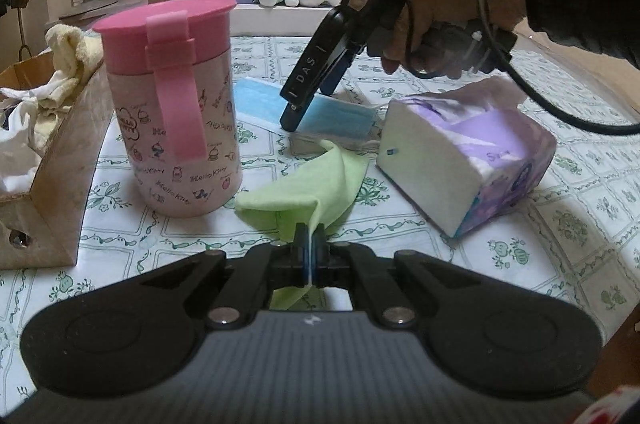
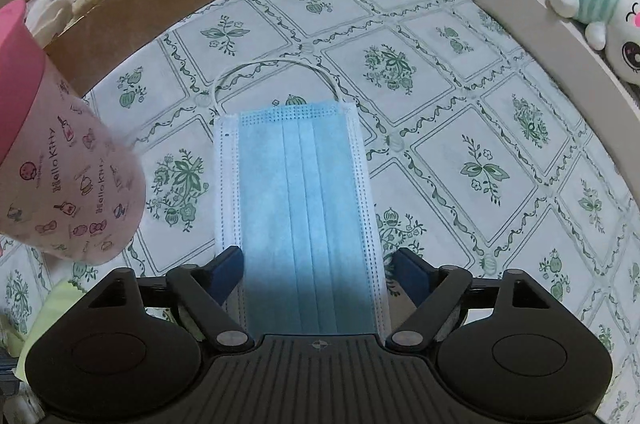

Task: Organize soft objects
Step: 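Grasp the light green cloth with the left gripper while the right grasps the blue mask, then lift the green cloth and blue mask and carry both toward the tray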

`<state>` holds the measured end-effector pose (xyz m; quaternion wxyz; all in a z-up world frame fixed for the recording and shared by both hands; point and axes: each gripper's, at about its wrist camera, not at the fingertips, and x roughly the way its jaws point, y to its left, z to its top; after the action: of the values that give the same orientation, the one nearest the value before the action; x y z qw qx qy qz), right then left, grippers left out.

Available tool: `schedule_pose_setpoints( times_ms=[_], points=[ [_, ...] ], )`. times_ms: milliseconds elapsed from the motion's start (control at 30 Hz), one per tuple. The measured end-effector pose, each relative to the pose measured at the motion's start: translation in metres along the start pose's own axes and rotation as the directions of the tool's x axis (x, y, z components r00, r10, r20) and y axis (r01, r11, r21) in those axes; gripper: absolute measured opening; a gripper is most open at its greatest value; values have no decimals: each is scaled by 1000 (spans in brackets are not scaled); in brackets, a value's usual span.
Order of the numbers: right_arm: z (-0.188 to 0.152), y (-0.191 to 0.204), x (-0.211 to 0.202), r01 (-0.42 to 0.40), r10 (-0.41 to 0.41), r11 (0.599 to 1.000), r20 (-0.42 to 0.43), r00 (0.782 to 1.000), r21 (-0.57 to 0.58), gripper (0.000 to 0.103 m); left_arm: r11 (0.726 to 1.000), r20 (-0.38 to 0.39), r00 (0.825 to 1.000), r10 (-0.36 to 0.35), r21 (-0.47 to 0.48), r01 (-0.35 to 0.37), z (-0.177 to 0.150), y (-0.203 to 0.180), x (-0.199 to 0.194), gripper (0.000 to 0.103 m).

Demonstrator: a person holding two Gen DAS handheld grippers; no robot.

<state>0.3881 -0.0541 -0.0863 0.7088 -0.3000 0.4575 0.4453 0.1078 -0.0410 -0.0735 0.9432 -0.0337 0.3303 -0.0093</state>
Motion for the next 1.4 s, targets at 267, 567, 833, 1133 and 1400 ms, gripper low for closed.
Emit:
schedule_pose_setpoints(
  times_ms=[267,567,833,1133,1400],
  points=[
    [-2,11,-10,-37,37,999,-3,999,-7,16,1000,2,1000,14,-11,-14,1,5,-4,1],
    [-16,10,-60,10,-24,992,110,994,128,1,1000,20,1000,17,-22,-17,7,8,-18,1],
    [-51,29,-155,-1,-117,933,307,945,361,1,1000,70,997,13,-9,-13,17,10,-49,1],
    [-109,76,-243,-129,-180,838,490,853,531,1,1000,125,992,20,-5,-19,25,16,-98,1],
    [-164,129,-263,-206,-218,756,536,816,622,1,999,157,987,32,-30,-28,26,29,-132,1]
  ],
)
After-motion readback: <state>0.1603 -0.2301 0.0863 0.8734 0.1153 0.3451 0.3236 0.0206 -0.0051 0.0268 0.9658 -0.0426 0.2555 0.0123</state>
